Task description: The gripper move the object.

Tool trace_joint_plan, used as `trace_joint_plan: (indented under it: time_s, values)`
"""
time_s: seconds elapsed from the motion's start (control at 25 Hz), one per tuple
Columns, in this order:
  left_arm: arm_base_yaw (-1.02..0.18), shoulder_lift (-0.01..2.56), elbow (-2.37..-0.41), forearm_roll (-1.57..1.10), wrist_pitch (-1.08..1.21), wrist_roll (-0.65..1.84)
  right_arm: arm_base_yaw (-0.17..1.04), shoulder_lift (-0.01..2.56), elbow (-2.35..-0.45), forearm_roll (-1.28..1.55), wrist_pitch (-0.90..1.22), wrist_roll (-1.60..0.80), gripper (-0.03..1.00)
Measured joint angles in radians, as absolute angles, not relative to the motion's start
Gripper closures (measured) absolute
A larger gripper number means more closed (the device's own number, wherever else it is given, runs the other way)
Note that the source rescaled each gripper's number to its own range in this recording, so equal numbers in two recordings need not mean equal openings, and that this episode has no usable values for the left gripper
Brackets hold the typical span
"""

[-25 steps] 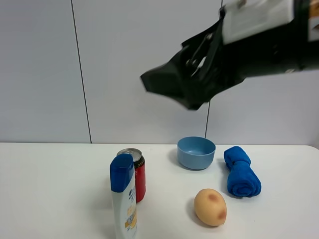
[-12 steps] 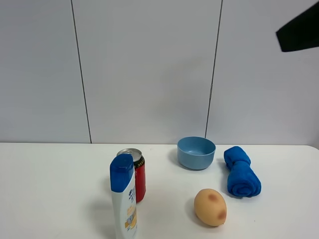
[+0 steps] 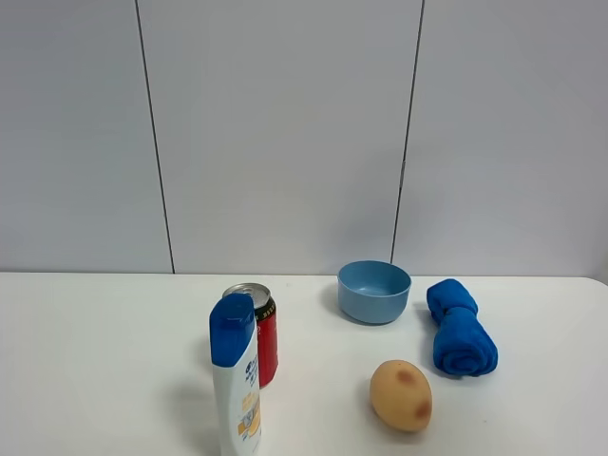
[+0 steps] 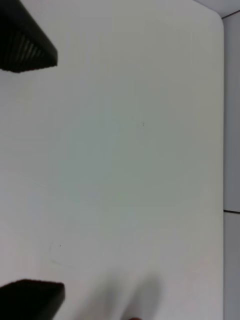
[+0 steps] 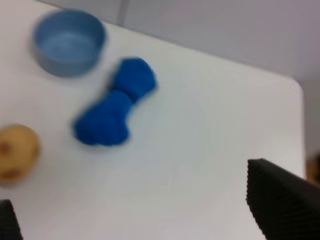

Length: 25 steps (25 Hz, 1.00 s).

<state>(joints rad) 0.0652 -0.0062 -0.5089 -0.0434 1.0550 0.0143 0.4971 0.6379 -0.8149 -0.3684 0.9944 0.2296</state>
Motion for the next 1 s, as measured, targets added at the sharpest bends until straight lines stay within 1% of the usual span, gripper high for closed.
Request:
trace_joint_plan:
  time_s: [0.08,0.2,0.36,0.72,1.0]
  values:
    - [0.065,-0.006,-0.509,-0.043,1.055,0.014,0.384,0.616,-0.815,-0.368,1.019,0.226,0.19]
    - [0.065,-0.006,-0.509,-0.043,1.055,0.014,0.26,0.563,-0.815,-0.364,1.033,0.203,0.19]
    - [0.065,-0.006,-0.509,-0.043,1.055,0.014,0.168,0.463,-0.815,-0.335,1.062,0.195,0.19]
    - [0.065,-0.006,-0.509,-0.043,1.055,0.014,0.078,0.243,-0.815,-0.317,1.208,0.179,0.19]
    - [0.065,-0.006,-0.509,-0.042,1.055,0.014,0.057,0.116,-0.816,-0.318,1.222,0.173,0.19]
